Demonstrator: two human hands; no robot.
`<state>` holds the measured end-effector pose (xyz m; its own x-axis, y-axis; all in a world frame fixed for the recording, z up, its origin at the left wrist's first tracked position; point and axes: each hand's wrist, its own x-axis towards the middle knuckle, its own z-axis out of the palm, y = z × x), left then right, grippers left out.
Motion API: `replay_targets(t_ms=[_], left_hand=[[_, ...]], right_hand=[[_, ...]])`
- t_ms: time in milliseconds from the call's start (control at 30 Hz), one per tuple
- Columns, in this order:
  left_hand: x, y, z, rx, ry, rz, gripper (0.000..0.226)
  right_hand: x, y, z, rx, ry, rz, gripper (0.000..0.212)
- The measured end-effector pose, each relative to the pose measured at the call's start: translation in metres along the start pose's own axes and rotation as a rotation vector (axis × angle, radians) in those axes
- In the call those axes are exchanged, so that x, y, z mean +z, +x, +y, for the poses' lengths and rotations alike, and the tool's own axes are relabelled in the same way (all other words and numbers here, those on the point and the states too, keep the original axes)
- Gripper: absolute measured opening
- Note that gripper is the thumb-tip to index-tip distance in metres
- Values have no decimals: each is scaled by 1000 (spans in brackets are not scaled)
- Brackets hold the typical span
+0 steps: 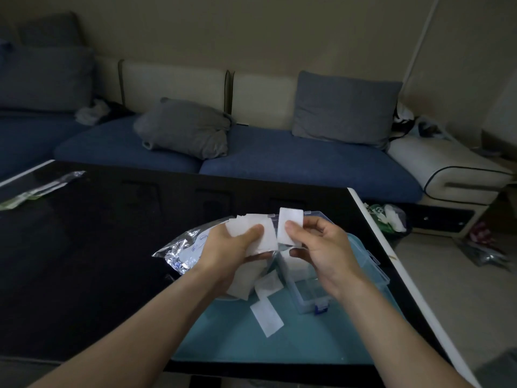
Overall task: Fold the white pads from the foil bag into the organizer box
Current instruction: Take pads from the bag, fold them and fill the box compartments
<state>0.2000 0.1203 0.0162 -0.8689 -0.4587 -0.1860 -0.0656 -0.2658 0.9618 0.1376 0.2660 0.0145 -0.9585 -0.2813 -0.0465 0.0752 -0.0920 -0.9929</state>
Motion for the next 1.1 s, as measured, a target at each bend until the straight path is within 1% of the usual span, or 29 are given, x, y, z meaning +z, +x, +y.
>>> replay_targets(t_ms=[67, 100, 167, 200, 300, 367, 400, 467, 500, 533, 567, 600, 633, 667, 700, 767, 867, 900, 933, 967, 1033, 1100], left_hand=[[0, 2, 0, -19, -15, 8, 11], [0, 3, 1, -39, -25, 7, 13], [1, 3, 2, -62, -49, -45, 20], [2, 2, 1, -66, -30, -95, 19], [5, -3, -1, -102, -63, -210, 18], [6, -5, -2, -70, -45, -221, 16], [7, -1, -5, -87, -110, -223, 16], [6, 2, -9, -174, -264, -250, 28], [5, 3, -12, -174, -259, -280, 33], [8, 2, -9, -160, -190, -296, 35], [10, -2, -7, -126, -197, -318, 34], [9, -6, -6, -138, -225, -364, 32], [10, -6, -7, -114, -218, -375, 33], [9, -4, -11, -58, -134, -368, 31], [7, -3, -12, -45, -54, -339, 29], [6, -1, -11, -27, 12, -302, 30], [8, -3, -7, -56, -29, -330, 42], [8, -4, -6, -74, -78, -338, 45], [8, -4, -6, -87, -111, -315, 46], [8, -3, -5, -86, -134, -281, 44], [7, -1, -4, -73, -140, -214, 35], [6, -1, -4, -75, -128, -216, 26]], right_hand=[[-2, 0, -3, 18, 82, -46, 24], [-2, -1, -4, 16, 79, -77, 25], [1, -4, -2, -5, 18, -111, 26], [2, -4, 0, -17, -11, -108, 27], [6, -5, 5, -33, -77, -61, 26], [7, -5, 8, -47, -127, -32, 25], [8, -5, 9, -62, -148, -9, 24], [10, -2, 14, -121, -220, 59, 23], [11, -1, 16, -154, -270, 97, 23], [12, 0, 17, -182, -323, 127, 25], [13, 1, 18, -205, -373, 143, 29], [13, 2, 20, -221, -409, 141, 34], [14, 3, 21, -237, -435, 124, 37], [14, 3, 22, -257, -459, 99, 36], [14, 5, 23, -286, -485, 77, 32], [13, 5, 22, -337, -516, 72, 22], [12, 2, 16, -379, -510, 76, 14], [11, 2, 14, -390, -502, 74, 13], [11, 2, 14, -394, -483, 84, 12], [12, 3, 14, -383, -444, 102, 11], [11, 6, 15, -295, -309, 132, 10], [11, 7, 14, -180, -182, 120, 9]])
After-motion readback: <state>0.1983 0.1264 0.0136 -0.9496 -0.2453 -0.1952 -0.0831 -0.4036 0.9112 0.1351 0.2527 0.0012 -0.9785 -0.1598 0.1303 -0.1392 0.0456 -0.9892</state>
